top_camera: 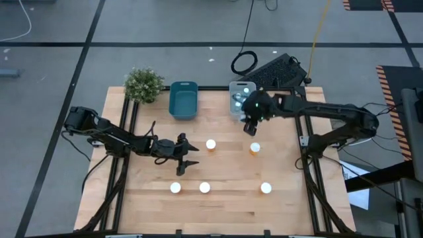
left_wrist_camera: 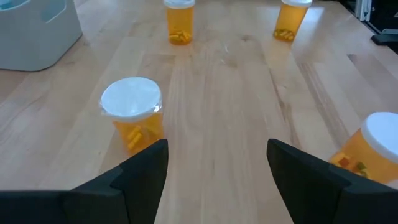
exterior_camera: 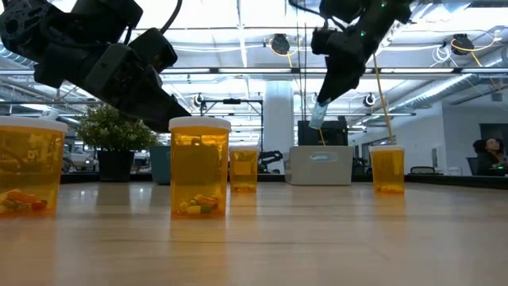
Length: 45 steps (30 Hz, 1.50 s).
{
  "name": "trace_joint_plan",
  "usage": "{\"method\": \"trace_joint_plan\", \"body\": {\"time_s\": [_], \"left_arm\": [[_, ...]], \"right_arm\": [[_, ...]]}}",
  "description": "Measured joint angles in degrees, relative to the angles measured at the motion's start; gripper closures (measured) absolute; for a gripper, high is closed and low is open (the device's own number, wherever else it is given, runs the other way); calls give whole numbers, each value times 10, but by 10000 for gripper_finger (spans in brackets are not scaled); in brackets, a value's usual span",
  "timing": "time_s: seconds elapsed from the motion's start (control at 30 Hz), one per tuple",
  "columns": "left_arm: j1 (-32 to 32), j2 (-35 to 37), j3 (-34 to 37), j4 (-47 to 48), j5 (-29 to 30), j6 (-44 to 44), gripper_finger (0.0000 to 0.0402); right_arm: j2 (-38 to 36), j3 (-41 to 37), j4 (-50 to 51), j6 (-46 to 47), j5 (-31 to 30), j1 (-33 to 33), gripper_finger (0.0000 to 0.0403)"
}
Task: Pick and place medicine bottles into bin by pill shape (circle, oval)
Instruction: Put the blue pill bottle into the gray bin
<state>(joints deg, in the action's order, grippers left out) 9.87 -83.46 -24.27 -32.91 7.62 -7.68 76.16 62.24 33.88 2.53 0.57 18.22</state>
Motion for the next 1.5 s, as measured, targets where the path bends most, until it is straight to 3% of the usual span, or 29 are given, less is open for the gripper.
{"method": "trace_joint_plan", "body": {"time_s": [0.3,0.53,0.9,1.5], "left_arm": [[0,0,0,-3,0,4,128],[0,0,0,-8,0,4,128],[0,0,0,-8,0,4,128],[0,0,0,-7,0,9,128]], "right_arm": [[4,0,-7,-78,12,118,280],[22,0,-10,-106,28,167,280],[96,0,-8,-118,27,175,280],[117,-37,-53,-108,28,174,280]]}}
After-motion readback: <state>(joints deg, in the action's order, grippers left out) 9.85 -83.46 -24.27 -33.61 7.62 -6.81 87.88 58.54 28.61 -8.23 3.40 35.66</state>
